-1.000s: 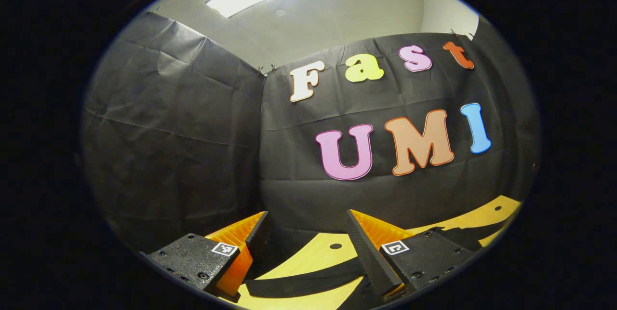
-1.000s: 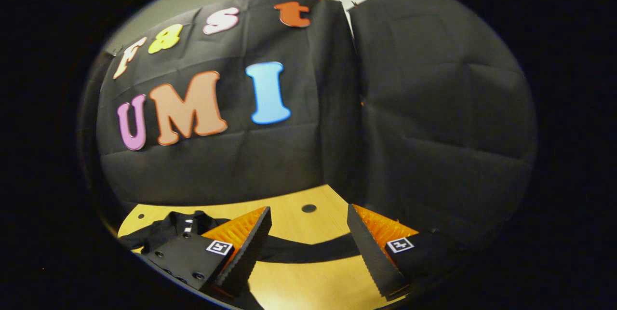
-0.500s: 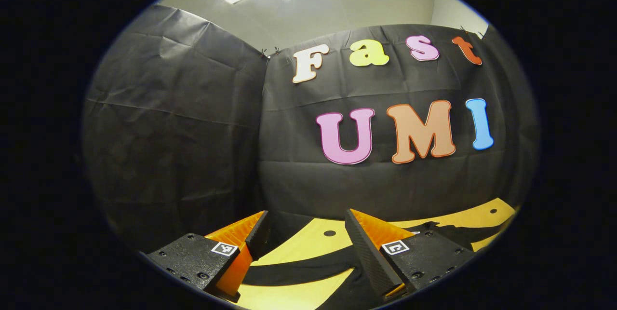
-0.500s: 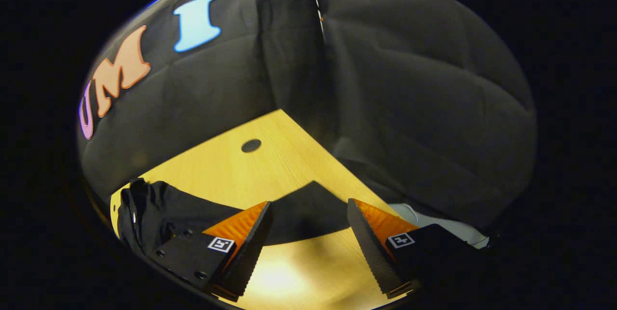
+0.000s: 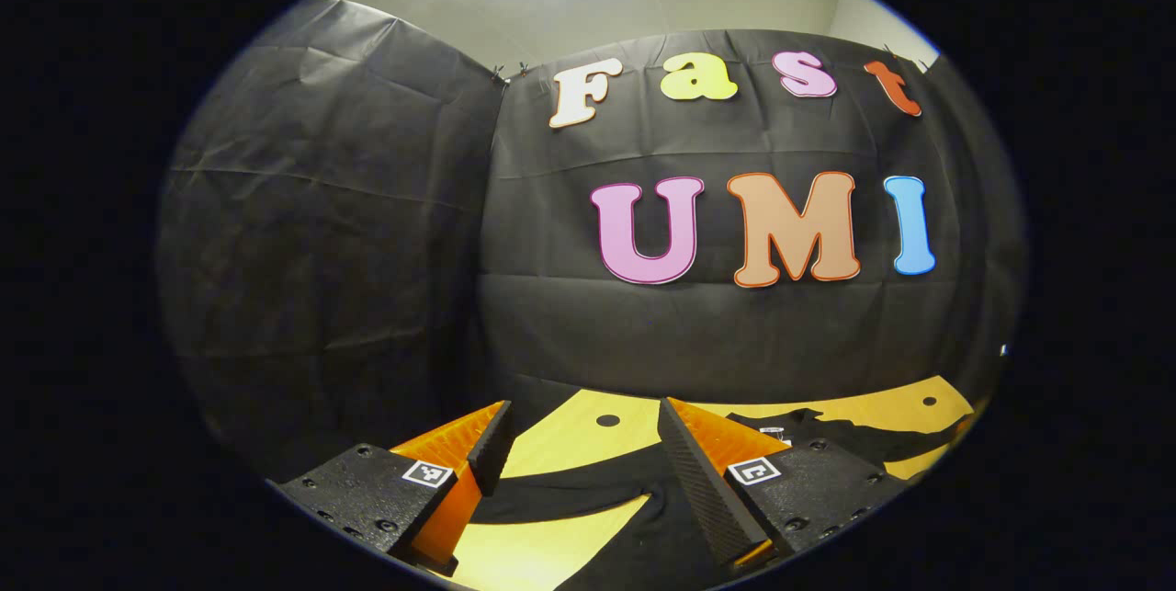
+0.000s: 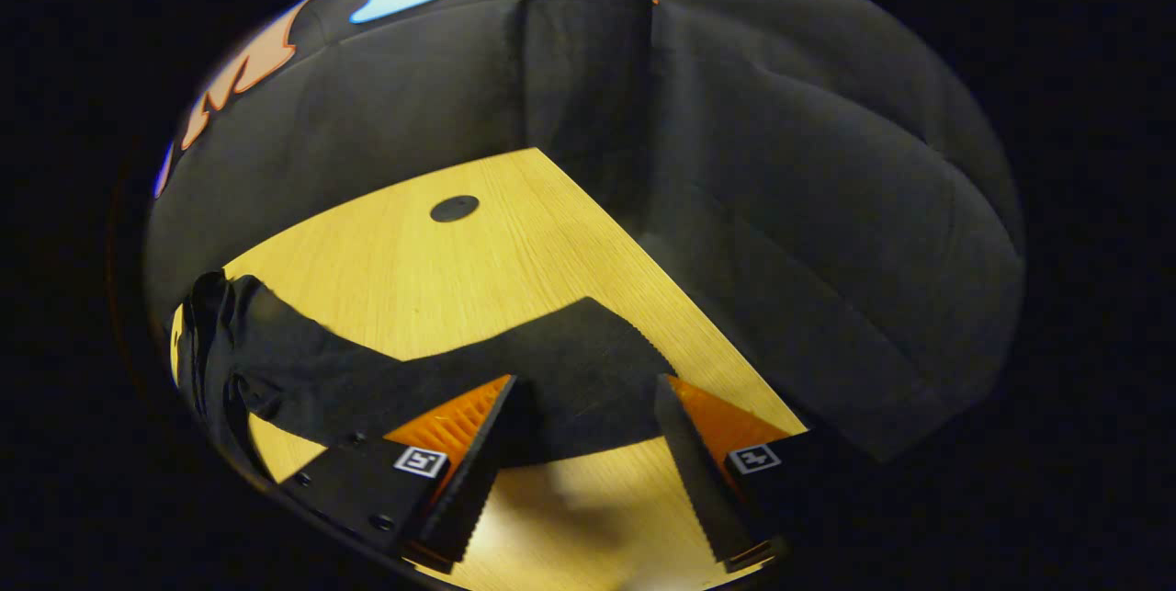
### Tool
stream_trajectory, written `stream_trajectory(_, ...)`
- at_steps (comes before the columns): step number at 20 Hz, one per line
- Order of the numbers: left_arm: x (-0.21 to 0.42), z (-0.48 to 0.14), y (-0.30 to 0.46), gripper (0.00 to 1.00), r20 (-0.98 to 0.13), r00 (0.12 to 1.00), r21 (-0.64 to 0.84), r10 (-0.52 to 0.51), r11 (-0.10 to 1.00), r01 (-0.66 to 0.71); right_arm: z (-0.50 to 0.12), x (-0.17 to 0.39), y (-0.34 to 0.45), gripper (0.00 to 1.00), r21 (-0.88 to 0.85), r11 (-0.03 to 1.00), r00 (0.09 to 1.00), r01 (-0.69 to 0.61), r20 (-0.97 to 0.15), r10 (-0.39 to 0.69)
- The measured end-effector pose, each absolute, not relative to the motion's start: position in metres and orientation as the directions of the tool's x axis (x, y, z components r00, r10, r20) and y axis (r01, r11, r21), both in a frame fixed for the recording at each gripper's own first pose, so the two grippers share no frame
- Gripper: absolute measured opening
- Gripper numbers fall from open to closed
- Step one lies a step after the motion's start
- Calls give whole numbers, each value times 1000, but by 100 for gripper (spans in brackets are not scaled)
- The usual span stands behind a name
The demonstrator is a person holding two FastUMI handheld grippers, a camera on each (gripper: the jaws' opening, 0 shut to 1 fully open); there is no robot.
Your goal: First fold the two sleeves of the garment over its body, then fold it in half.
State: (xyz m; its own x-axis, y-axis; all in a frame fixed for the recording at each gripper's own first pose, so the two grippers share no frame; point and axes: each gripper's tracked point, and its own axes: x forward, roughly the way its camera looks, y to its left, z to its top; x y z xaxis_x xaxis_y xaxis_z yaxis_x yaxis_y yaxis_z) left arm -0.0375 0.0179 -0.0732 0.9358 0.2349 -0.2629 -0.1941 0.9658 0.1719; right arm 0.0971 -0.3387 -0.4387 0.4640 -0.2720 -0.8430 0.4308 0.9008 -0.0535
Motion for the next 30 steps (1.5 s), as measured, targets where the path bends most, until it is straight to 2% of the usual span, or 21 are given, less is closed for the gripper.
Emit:
stream_trajectory(3,-35,-76,19,94,-269,933,166,237,966,-198,-435,105,-333,81,-16,901,482,434,-841,-247)
stream_trajectory(4,-34,-76,20,94,-268,933,169,239,965,-199,-437,107,-328,66,-15,902,483,431,-841,-245)
stream_trajectory(5,-34,-77,22,94,-267,933,172,240,965,-199,-437,107,-325,63,-5,903,484,431,-843,-236)
stream_trajectory(6,-33,-76,22,94,-266,934,174,239,965,-198,-437,110,-322,43,4,901,486,434,-843,-230)
stream_trajectory(7,-32,-75,24,94,-265,934,176,240,964,-197,-438,109,-319,41,27,901,490,432,-846,-209)
stream_trajectory(9,-34,-74,27,94,-262,934,182,243,963,-199,-437,110,-318,18,24,894,481,447,-849,-218)
stream_trajectory(10,-34,-74,29,94,-261,934,183,244,962,-200,-435,110,-318,17,17,892,475,451,-851,-224)
stream_trajectory(11,-37,-71,32,94,-260,933,188,248,961,-203,-432,111,-318,10,5,892,476,451,-848,-235)
stream_trajectory(14,-43,-58,47,94,-231,935,203,269,953,-224,-403,124,-309,11,9,899,524,437,-815,-247)
stream_trajectory(17,-52,-55,63,94,-223,929,194,294,948,-254,-347,155,-269,11,88,912,620,401,-759,-199)
stream_trajectory(20,-63,-63,78,92,-243,917,151,316,946,-286,-279,185,-212,11,104,955,742,279,-655,-145)
stream_trajectory(23,-78,-65,97,94,-254,906,117,337,941,-317,-229,216,-124,11,174,978,821,119,-571,2)
stream_trajectory(26,-97,-60,125,94,-246,893,134,376,926,-353,-234,248,-10,11,236,971,808,-44,-564,173)
stream_trajectory(30,-133,-55,170,94,-246,851,199,465,883,-425,-265,267,136,11,279,924,711,-261,-592,380)
